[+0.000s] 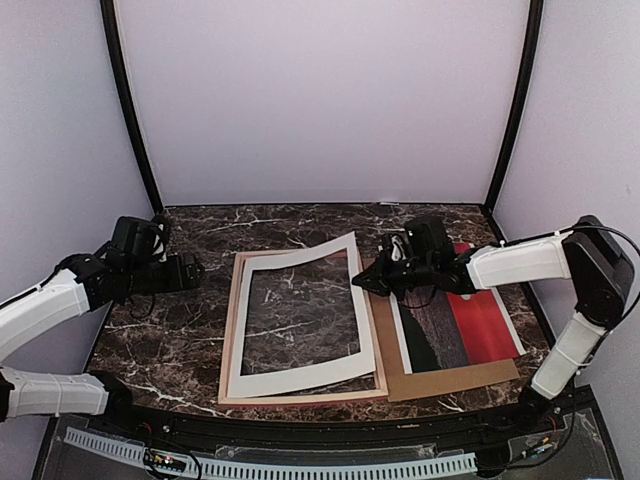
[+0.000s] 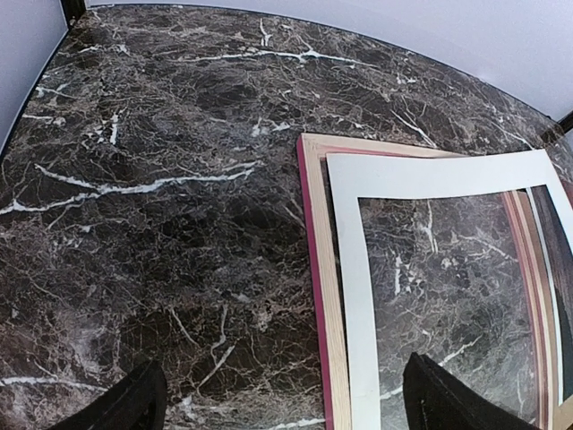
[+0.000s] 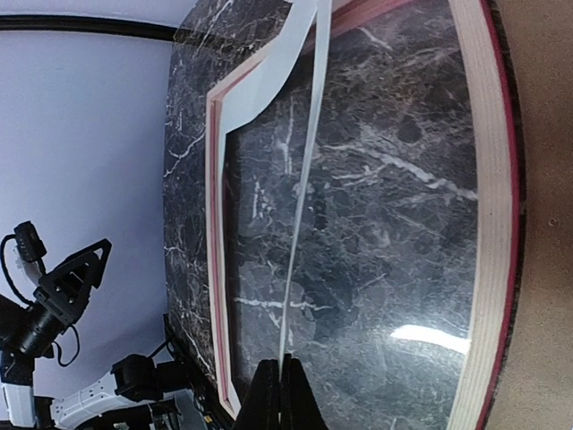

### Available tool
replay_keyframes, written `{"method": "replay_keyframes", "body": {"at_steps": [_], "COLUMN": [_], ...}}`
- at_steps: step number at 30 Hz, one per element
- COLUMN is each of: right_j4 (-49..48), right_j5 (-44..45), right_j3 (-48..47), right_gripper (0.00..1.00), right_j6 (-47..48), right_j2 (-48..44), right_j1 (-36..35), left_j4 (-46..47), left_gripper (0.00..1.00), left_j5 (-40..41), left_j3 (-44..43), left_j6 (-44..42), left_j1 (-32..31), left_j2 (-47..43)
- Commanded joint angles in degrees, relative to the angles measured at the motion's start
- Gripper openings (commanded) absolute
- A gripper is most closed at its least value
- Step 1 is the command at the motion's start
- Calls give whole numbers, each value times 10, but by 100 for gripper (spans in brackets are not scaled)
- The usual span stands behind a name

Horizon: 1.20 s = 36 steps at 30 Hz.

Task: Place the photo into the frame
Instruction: Place the mat board on the glass panel.

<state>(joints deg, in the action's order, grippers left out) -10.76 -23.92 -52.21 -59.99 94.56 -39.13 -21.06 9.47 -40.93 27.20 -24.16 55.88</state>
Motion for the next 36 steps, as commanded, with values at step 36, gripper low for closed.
{"method": "replay_keyframes", "body": {"at_steps": [36], "right_j4": [24], "right_j5": [50], "right_j3": [-18], "right_gripper": [0], "right_j6": [54], "right_j2": [70], "right_j1": [-8], "left_j4": [66], "left_gripper": [95], "left_j5": [-73], "left_j3": [-4], "left_j6": [-13], "left_j1": [-9], "left_j2": [86]}}
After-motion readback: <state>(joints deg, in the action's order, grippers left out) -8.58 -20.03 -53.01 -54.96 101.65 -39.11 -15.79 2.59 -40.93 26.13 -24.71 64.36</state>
